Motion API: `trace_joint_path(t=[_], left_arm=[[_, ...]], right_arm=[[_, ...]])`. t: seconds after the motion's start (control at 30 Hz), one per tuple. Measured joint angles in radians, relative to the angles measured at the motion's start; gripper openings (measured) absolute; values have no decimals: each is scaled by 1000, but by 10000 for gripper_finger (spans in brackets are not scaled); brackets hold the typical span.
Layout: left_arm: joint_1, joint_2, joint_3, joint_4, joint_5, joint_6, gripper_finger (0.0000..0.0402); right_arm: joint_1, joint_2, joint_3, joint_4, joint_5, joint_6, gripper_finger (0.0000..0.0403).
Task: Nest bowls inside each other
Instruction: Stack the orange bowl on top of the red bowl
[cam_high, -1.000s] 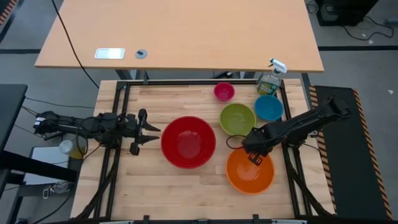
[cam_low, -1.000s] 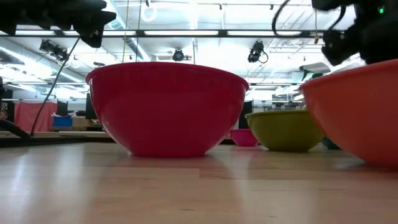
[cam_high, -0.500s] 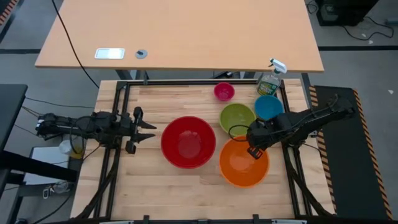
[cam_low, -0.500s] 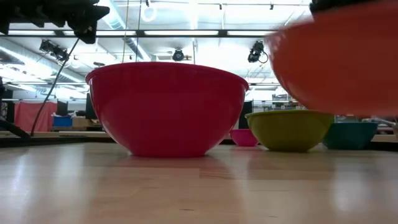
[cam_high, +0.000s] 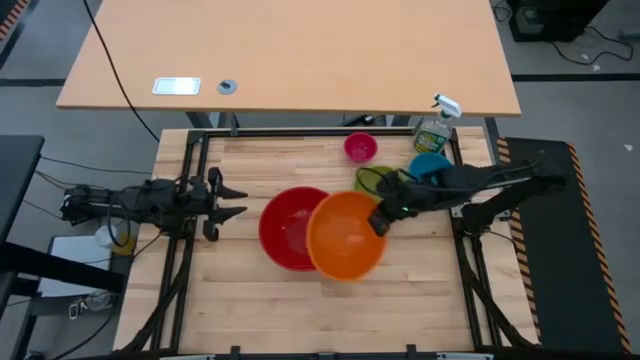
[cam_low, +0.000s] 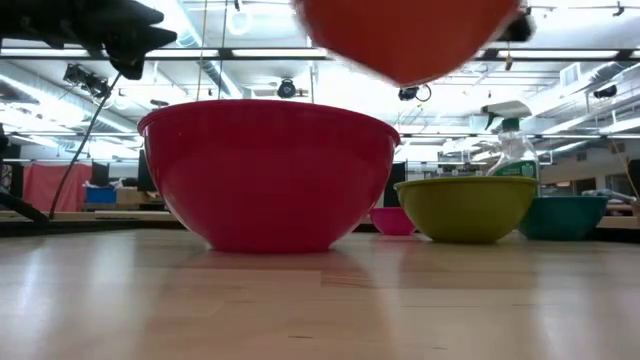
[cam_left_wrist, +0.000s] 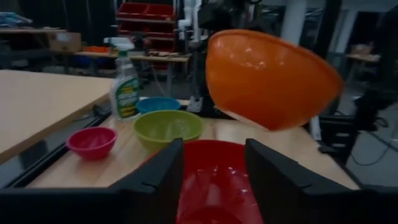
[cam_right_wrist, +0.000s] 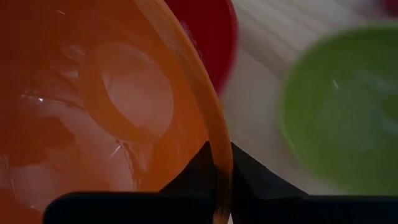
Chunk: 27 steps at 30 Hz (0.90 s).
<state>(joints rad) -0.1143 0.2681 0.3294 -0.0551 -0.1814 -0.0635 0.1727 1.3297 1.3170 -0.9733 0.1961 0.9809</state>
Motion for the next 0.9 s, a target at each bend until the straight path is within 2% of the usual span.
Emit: trace_joint_path(t=[0.1,0.23,0.4,0.53,0.77,0.9], left_arm=[[0,7,0,0,-9,3,202],[0,6,20,-19,-9,13,220],[0,6,113,-174,-9,-2,219],[0,6,127,-250,-9,-23,213],[0,7,127,-265,-9,-31,210],[0,7,127,-267,-9,-31,210]], right_arm=[[-55,75,30,79,-4,-60,31],[-121,203,118,82,1,-110,31],[-169,348,260,54,0,-185,31],[-194,450,338,-16,16,-231,31],[-225,554,367,-22,-60,-286,32],[-232,589,367,-24,-67,-326,42]])
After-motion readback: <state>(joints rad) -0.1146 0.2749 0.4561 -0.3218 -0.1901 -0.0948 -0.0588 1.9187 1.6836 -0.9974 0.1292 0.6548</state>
